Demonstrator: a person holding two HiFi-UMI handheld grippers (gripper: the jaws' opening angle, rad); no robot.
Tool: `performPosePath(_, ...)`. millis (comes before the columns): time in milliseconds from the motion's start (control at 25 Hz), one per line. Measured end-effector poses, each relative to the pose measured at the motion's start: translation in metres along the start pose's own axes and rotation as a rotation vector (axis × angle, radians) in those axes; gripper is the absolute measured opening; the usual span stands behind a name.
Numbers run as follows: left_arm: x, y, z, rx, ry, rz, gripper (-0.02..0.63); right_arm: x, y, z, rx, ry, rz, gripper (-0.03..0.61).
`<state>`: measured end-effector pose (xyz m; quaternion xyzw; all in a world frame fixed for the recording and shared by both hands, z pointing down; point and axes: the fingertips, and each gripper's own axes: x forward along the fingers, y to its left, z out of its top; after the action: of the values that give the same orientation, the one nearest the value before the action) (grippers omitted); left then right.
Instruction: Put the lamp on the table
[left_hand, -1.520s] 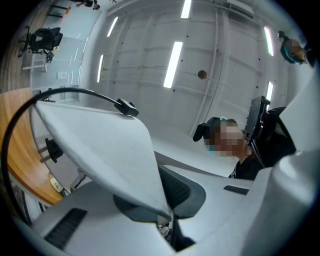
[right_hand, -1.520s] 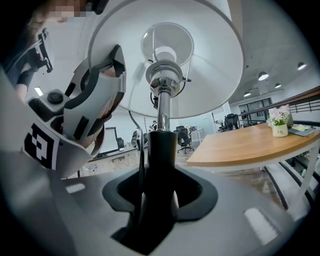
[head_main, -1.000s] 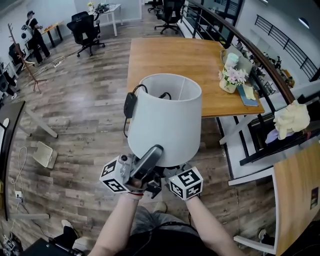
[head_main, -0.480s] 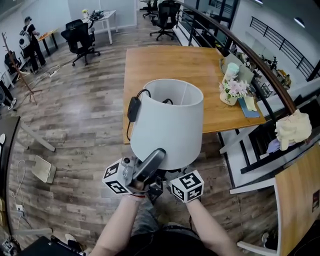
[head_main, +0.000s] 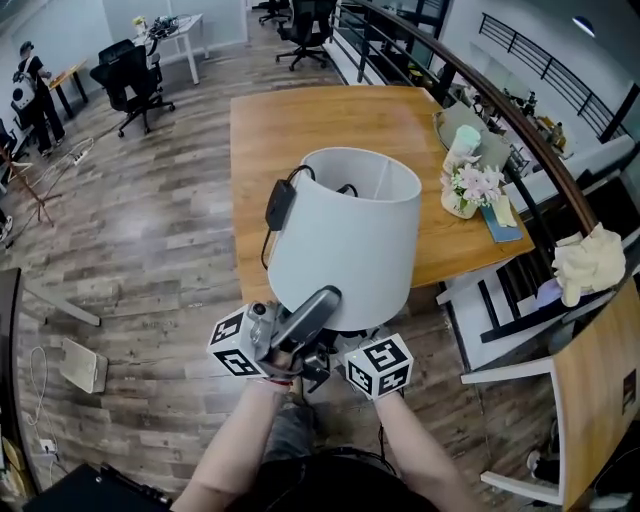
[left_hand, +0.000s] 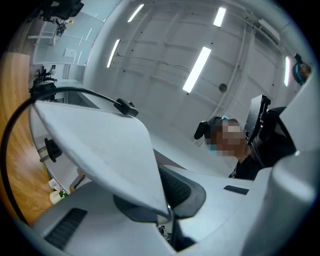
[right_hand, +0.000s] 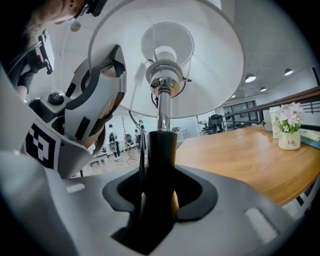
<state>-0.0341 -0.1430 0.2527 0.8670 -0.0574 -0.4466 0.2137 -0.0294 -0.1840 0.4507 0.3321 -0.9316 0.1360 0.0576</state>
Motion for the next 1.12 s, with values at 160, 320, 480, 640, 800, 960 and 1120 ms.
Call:
performPosePath(160, 0.000, 0.026, 0.015, -0.034, 0.023, -0.010, 0.000, 0.026, -0.014, 0.004, 0.018, 0.002, -0.035, 0.169)
performPosePath(320, -0.004, 0.054, 0.031, -0.073, 0.038, -0.017, 0.000, 0.050, -0.028, 0.006, 0.033, 0.004, -0.070, 0.169)
performPosePath(480, -0.006, 0.077, 0.049, -0.109, 0.041, -0.029, 0.000, 0.073, -0.041, 0.010, 0.038, 0.009, -0.105, 0.169)
performPosePath(640, -0.010, 0.096, 0.060, -0.134, 0.053, -0.048, 0.000, 0.093, -0.052, 0.012, 0.040, 0.006, -0.134, 0.169)
performPosePath(800, -0.013, 0.113, 0.064, -0.161, 0.055, -0.049, 0.000, 0.104, -0.062, 0.007, 0.052, 0.016, -0.156, 0.169)
performPosePath(960, -0.018, 0.129, 0.064, -0.178, 0.059, -0.050, 0.000, 0.112, -0.072, 0.001, 0.059, 0.020, -0.170, 0.169)
performPosePath(1120, -0.020, 0.145, 0.063, -0.182, 0.056, -0.050, 0.000, 0.122, -0.086, -0.004, 0.053, 0.024, -0.175, 0.169)
